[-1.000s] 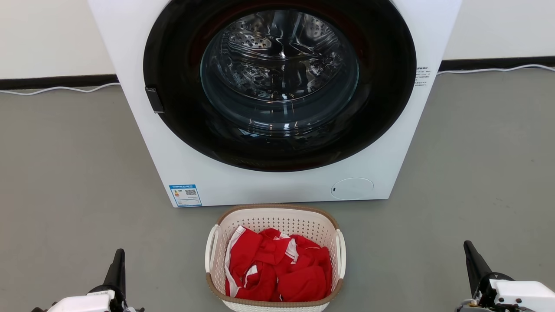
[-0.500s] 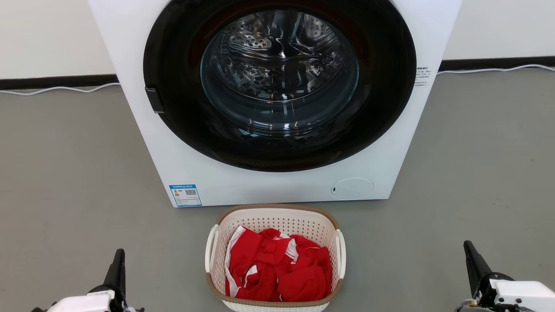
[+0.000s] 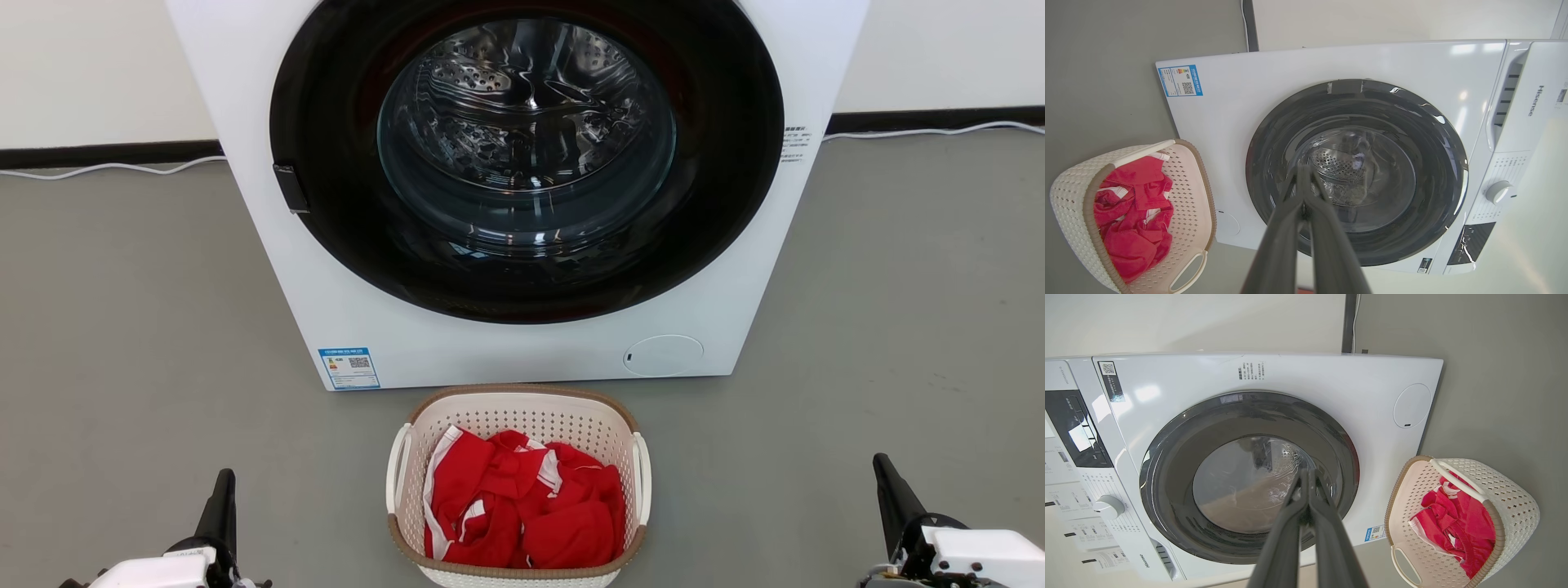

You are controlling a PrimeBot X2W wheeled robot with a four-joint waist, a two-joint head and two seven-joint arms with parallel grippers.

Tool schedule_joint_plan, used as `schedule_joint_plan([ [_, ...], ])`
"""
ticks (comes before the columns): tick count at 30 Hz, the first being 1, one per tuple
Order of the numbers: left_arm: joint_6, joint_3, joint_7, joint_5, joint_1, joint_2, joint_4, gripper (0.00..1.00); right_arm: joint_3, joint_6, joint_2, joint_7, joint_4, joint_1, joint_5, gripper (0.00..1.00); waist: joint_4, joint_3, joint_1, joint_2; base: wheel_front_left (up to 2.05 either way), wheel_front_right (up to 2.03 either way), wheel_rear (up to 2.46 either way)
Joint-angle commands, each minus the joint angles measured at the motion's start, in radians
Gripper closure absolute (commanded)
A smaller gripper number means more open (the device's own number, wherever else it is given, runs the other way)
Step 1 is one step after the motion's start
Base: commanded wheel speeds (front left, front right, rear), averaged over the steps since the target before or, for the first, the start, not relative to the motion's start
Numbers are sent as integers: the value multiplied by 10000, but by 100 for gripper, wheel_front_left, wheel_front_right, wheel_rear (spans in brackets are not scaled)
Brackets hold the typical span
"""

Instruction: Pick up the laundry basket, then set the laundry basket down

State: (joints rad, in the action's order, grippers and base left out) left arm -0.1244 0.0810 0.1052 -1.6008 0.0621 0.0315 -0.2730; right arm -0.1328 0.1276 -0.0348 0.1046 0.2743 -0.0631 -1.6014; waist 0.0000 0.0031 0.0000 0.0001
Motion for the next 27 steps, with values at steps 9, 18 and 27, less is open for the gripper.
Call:
schedule_joint_plan([
  [9, -63, 327, 80, -79, 460, 187, 278, 100, 195, 31, -154, 82, -296, -447, -77, 100, 0, 0, 0, -1, 0, 0, 0],
  [18, -63, 327, 80, -79, 459, 187, 278, 100, 195, 31, -154, 82, -296, -447, -77, 100, 0, 0, 0, -1, 0, 0, 0],
  [27, -63, 326, 79, -79, 459, 187, 278, 100, 195, 31, -154, 82, -296, -447, -77, 100, 0, 0, 0, -1, 0, 0, 0],
])
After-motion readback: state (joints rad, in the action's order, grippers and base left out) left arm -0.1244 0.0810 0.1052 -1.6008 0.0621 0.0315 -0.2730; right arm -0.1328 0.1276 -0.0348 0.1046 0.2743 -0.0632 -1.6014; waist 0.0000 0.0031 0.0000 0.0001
